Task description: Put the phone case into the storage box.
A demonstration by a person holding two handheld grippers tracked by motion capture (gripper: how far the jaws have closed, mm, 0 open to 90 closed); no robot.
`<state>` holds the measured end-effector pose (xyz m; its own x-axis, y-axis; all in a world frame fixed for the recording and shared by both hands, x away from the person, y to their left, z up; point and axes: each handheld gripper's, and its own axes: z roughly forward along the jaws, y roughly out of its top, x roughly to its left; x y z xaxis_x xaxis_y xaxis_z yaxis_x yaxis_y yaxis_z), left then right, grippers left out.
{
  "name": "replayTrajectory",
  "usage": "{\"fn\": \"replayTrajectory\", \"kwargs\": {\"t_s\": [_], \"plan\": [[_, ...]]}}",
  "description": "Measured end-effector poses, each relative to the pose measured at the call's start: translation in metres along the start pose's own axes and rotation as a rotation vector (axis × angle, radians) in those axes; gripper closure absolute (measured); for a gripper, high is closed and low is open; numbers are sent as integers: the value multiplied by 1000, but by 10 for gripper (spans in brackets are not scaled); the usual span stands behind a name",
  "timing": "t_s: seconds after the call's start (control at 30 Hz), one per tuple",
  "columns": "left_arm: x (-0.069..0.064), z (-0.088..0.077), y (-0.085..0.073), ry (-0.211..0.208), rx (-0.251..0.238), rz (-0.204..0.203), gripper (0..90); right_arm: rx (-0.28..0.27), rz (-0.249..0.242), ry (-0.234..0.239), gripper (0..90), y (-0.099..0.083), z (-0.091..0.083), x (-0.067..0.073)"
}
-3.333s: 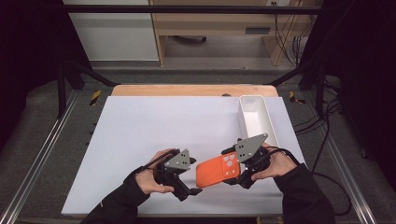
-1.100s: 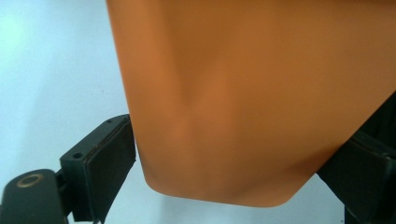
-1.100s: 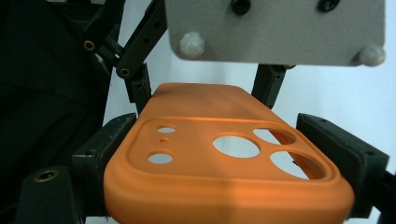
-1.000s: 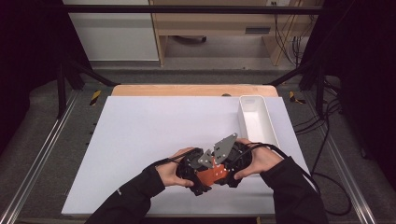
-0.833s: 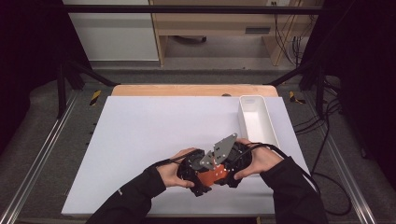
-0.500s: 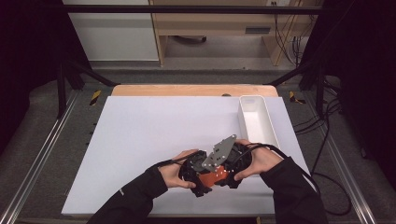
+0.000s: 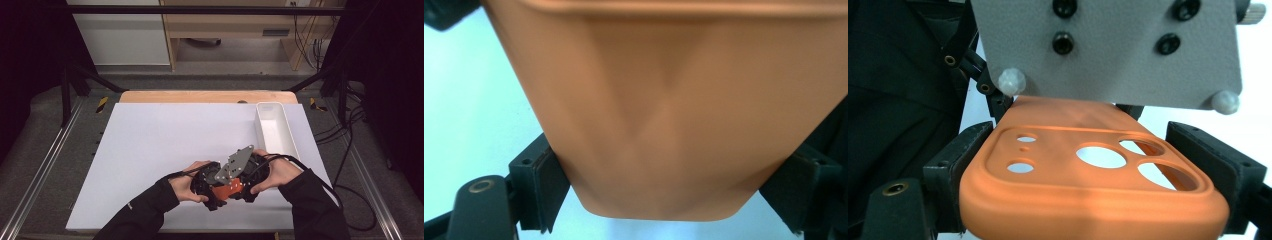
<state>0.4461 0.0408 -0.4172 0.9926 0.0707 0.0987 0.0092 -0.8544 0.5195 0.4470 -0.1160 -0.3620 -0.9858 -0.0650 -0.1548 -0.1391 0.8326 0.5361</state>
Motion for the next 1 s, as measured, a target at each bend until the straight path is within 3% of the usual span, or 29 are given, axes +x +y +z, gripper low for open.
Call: {"fn": "replayTrajectory", "kwargs": {"t_s": [0.37,0.53,1.0], "plan": [[1,-5,-1,18,-19,8,157,-63,24,-24,129,1,-3,0],[2,-8,-3,21,-41,-10,157,-84,19,-44,90,0,-5,1],[8,-16,-23,22,-92,-71,157,-220,112,-79,23,-22,-20,4]]}}
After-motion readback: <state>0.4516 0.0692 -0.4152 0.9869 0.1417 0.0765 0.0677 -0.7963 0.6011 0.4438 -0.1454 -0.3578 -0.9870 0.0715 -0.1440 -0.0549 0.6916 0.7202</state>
